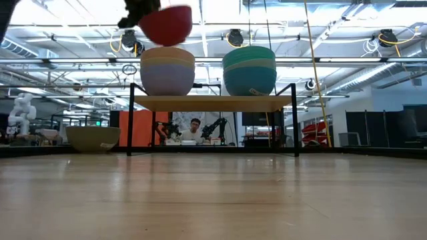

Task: Place and stack bowls onto a shelf
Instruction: Stack the pink bowl on top of the orange bowl on the shelf

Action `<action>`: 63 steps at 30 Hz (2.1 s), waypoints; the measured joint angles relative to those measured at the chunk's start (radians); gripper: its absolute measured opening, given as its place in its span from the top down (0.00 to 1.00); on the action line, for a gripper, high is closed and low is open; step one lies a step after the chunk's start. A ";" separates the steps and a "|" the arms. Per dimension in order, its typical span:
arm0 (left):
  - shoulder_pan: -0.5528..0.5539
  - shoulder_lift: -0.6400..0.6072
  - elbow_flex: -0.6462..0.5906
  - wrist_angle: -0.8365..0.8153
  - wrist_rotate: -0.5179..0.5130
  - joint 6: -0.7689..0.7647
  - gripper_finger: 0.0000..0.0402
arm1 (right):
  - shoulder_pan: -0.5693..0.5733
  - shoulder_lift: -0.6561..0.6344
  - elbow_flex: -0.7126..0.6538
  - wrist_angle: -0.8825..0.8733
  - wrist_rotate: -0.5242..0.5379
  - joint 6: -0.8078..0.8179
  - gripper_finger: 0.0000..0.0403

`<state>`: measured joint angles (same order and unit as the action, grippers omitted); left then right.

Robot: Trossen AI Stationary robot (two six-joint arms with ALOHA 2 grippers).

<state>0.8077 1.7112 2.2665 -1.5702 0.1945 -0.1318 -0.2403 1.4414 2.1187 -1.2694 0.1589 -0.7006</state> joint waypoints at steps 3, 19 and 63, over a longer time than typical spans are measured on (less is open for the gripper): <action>0.030 0.030 -0.001 0.000 0.046 0.007 0.98 | 0.000 0.000 0.000 0.000 -0.002 0.000 0.66; 0.052 0.055 0.000 -0.001 0.066 0.025 0.98 | 0.000 0.000 0.000 0.000 -0.003 0.000 0.66; 0.004 0.054 -0.265 0.025 -0.038 0.086 0.85 | 0.000 0.000 0.000 -0.044 -0.003 0.000 0.66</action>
<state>0.8114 1.7653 2.0014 -1.5452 0.1564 -0.0459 -0.2401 1.4414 2.1185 -1.3136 0.1562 -0.7006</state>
